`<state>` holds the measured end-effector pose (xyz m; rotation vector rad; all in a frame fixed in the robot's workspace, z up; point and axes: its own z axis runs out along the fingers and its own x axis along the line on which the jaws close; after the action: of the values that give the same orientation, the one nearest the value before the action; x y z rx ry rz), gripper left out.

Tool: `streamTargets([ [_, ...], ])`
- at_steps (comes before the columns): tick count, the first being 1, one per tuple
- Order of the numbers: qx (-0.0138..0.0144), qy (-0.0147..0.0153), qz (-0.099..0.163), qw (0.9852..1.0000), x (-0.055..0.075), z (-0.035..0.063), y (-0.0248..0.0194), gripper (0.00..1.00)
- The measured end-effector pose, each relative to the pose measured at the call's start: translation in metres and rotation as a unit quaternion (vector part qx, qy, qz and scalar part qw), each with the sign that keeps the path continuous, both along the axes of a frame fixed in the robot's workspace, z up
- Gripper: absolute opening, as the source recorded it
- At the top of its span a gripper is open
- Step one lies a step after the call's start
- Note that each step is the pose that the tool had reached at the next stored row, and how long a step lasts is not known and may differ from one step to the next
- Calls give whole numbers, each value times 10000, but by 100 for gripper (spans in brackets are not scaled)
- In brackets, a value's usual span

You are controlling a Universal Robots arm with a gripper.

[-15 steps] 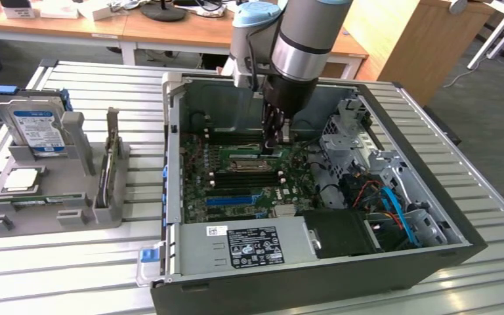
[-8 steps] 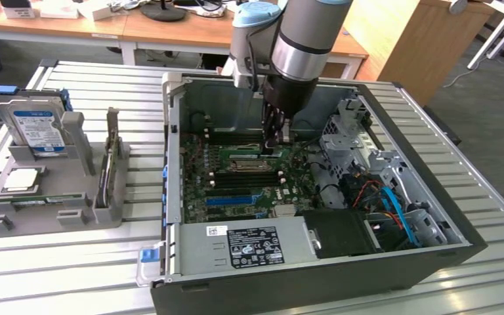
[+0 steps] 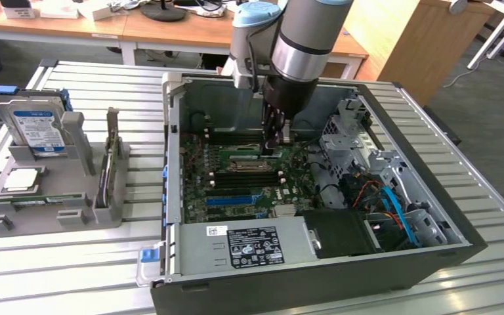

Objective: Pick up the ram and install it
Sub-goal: 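Insert the ram into the slot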

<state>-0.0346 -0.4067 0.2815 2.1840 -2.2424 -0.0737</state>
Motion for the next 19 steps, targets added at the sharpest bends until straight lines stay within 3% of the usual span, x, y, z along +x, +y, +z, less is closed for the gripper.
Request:
streamTargets([
  [9, 0, 0, 0, 10000, -1, 0, -70, 12],
  [15, -1, 0, 0, 10000, -1, -2, -72, 12],
  [19, 0, -4, 1, 10000, 0, -54, -72, 12],
])
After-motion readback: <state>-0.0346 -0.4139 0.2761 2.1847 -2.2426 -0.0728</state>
